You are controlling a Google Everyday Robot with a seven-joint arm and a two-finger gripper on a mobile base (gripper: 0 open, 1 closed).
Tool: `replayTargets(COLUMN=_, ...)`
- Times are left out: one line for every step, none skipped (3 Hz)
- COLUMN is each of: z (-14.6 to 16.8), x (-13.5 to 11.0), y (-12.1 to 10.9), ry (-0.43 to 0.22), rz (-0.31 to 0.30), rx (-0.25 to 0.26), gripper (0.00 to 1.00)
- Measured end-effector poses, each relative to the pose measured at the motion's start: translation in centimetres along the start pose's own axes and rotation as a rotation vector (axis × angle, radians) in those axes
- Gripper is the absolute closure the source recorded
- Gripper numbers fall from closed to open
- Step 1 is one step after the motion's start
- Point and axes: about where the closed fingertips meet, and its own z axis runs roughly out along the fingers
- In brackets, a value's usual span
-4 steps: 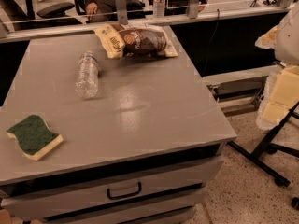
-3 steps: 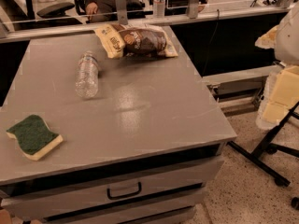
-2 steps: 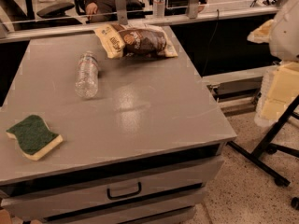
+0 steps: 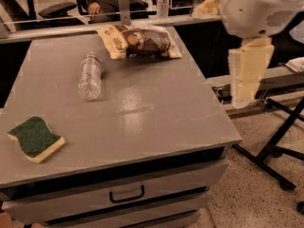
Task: Pick water bottle
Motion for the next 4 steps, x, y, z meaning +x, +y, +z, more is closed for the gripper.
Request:
replayTargets(z=1.3, x=-3.5, y=-2.3, ry=0.008, rz=-0.144, rx=-0.034, gripper=0.00)
replayTargets(z=1.5, x=-5.1, y=-3.5, ry=0.010, rz=-0.184, rx=-0.020, gripper=0.00)
replayTargets(z=1.4, x=-5.9, y=-4.6, ry=0.004, rz=-0.246, rx=0.009, gripper=0.00)
replayTargets(z=2.9, x=-7.3, y=-7.6, ry=-0.005, rz=-0.389, rx=-0.006, gripper=0.00)
